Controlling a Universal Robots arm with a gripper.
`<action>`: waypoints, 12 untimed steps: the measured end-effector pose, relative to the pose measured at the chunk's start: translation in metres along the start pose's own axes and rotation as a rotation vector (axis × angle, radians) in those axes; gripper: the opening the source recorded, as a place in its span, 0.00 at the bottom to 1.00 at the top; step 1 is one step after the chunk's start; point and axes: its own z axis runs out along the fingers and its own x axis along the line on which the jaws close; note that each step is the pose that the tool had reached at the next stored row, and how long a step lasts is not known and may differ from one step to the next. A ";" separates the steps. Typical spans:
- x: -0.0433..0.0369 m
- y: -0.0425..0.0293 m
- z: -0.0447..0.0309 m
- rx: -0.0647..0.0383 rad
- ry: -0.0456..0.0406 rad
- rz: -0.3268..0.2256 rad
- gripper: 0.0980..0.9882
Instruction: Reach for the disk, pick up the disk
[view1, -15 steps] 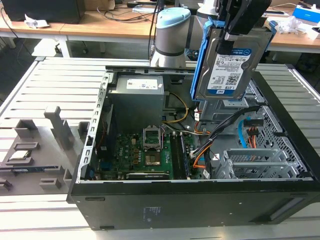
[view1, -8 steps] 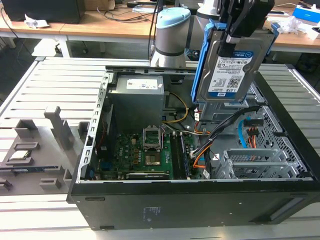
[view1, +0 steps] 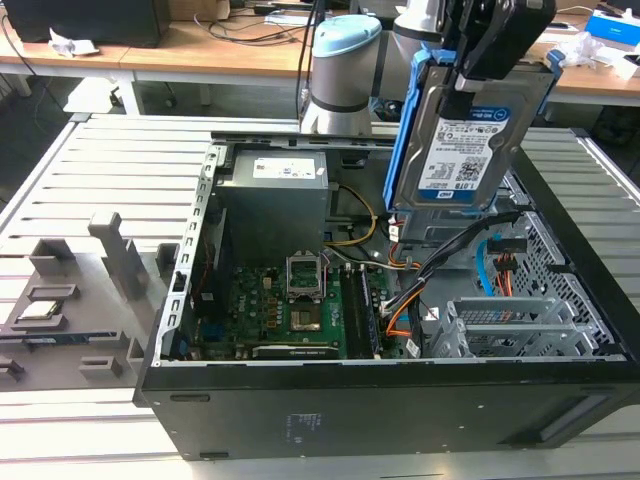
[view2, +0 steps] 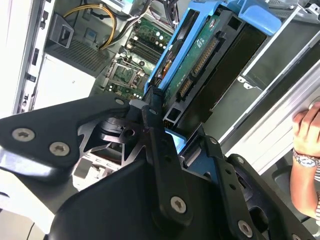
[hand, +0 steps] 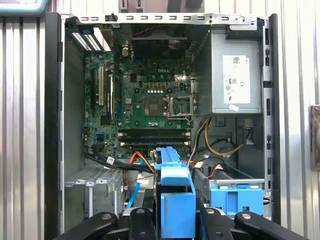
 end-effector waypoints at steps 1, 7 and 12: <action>0.0011 0.0000 0.0000 0.000 0.0000 0.000 0.30; 0.0074 -0.0001 0.0000 0.000 -0.0001 0.000 0.30; 0.0150 -0.0003 0.0000 0.000 0.0000 0.000 0.30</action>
